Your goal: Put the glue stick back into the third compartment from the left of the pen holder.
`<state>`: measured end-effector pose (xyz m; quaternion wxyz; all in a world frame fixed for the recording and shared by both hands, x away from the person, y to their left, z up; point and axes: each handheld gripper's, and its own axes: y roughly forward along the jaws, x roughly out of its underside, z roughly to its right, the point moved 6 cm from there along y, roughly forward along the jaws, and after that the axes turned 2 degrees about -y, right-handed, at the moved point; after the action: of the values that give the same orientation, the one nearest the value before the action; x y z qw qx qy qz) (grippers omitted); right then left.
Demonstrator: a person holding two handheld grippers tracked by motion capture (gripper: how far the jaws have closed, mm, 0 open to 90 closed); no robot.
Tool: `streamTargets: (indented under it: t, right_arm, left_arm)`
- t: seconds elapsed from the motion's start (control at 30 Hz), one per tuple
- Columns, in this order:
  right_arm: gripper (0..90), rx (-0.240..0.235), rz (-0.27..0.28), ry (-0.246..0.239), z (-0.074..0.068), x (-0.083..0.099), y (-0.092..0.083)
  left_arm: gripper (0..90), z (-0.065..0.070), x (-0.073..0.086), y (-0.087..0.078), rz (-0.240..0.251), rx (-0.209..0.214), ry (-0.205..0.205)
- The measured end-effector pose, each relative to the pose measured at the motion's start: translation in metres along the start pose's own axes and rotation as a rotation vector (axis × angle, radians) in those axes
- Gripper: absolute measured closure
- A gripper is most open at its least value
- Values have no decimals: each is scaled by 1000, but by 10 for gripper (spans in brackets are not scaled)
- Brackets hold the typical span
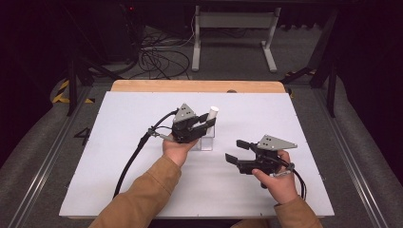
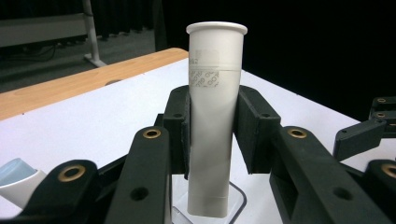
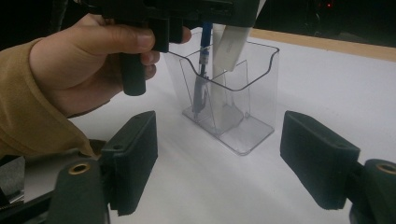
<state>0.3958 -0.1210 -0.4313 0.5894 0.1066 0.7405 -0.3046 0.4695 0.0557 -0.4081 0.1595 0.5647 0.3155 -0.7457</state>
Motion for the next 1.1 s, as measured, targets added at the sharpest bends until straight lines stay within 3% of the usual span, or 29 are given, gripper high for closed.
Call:
streamTargets:
  t: [0.2,0.43,0.47,0.63,0.73,0.83,0.93,1.1]
  right_arm:
    - [280,-1,-1,-1,0,0,0]
    - [280,-2,-2,-2,-1,0,0]
    - [280,-2,-1,-2,0,0,0]
    - [279,2,6,-1,1,-2,-1]
    - [279,2,8,-2,2,-3,-1]
    - [279,2,8,-5,3,-4,0]
    - [279,-2,7,-6,2,-5,1]
    - [278,-4,9,-10,1,-6,3]
  left_arm:
    - [682,0,3,3,-8,-4,-15]
    - [674,-1,4,3,-18,-3,15]
    - [657,-1,4,1,-13,7,24]
    - [408,-1,-6,-16,4,31,20]
    - [337,3,-11,-30,9,26,34]
    - [284,9,-16,-43,36,25,71]
    - [255,12,-18,-54,57,35,80]
    - [206,15,-19,-67,50,38,106]
